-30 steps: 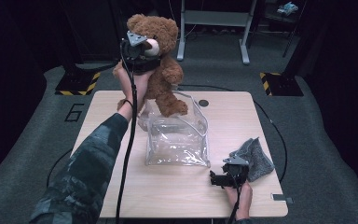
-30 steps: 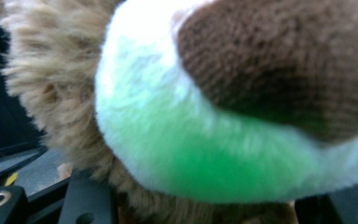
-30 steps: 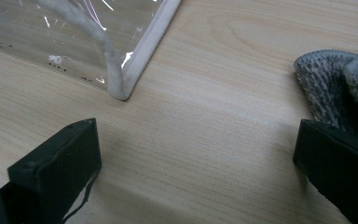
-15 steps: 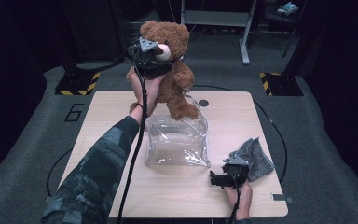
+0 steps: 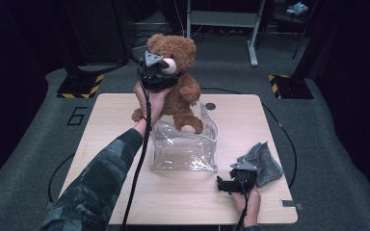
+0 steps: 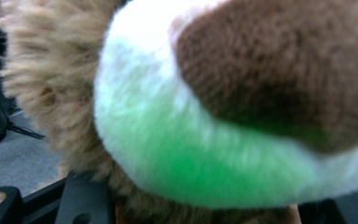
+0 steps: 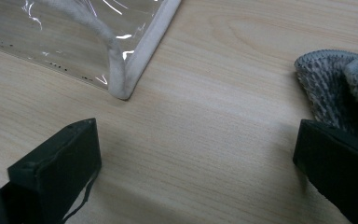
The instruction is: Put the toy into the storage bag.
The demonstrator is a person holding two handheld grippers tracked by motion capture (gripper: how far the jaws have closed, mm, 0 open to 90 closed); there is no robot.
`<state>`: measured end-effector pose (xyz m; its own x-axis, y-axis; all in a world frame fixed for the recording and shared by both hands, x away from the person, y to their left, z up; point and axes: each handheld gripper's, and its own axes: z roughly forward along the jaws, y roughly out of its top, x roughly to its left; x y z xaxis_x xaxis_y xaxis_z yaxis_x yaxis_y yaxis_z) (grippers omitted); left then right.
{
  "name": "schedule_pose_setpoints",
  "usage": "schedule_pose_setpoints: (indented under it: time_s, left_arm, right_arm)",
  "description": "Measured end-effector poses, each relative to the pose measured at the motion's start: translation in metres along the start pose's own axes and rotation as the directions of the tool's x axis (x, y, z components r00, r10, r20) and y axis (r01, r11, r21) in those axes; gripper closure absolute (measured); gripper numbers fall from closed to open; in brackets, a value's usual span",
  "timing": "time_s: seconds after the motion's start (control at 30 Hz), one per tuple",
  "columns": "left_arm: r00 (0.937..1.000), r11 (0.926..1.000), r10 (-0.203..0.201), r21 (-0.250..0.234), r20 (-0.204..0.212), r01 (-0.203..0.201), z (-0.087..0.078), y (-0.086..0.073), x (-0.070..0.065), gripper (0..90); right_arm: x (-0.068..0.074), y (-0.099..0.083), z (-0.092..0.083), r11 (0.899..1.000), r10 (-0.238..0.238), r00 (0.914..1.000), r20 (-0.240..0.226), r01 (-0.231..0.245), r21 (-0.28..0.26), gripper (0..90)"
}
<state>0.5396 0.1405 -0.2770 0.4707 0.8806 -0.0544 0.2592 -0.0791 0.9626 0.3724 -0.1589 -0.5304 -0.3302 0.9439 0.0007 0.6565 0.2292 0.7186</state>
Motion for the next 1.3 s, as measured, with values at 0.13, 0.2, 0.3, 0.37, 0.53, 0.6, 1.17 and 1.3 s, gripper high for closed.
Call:
schedule_pose_setpoints:
  time_s: [0.13,0.2,0.3,0.37,0.53,0.6,1.17,1.3]
  left_arm:
    - [0.9998,0.9997,0.011,0.022,0.014,-0.012,0.0,-0.009,-0.005,40.6]
    - [0.9998,0.9994,0.013,0.031,0.014,-0.013,0.0,-0.012,-0.006,40.3]
    - [0.9998,0.999,0.008,0.045,0.016,-0.009,0.001,-0.02,-0.006,40.0]
    - [0.9997,0.9982,0.004,0.061,0.023,-0.005,0.002,-0.024,-0.006,39.8]
    - [0.9993,0.9929,0.002,0.119,0.038,-0.007,0.002,-0.032,-0.005,39.4]
    - [0.999,0.9898,-0.003,0.142,0.045,-0.004,0.003,-0.035,-0.005,39.2]
    - [0.9917,0.9288,-0.009,0.369,0.128,-0.039,0.007,-0.051,-0.004,27.3]
    - [0.99,0.9137,-0.018,0.404,0.14,-0.041,0.006,-0.053,-0.001,22.9]
  right_arm:
    - [0.0,0.0,0.0,1.0,0.003,1.0,0.004,-0.003,-0.001,0.0]
    - [0.0,0.0,0.0,1.0,0.004,1.0,0.005,-0.004,-0.002,0.0]
    - [0.0,0.0,0.0,1.0,0.003,1.0,0.005,-0.003,-0.001,0.0]
    - [0.0,0.0,0.0,1.0,0.0,1.0,0.001,0.0,0.0,0.0]
    - [0.0,0.0,0.0,1.0,0.002,1.0,0.003,-0.002,-0.001,0.0]
    - [0.0,0.0,0.0,1.0,0.0,1.0,0.003,0.0,0.0,0.0]
    - [0.0,0.0,0.0,1.0,0.007,1.0,0.004,-0.007,0.0,0.0]
    - [0.0,0.0,0.0,1.0,0.007,1.0,0.004,-0.007,0.001,0.0]
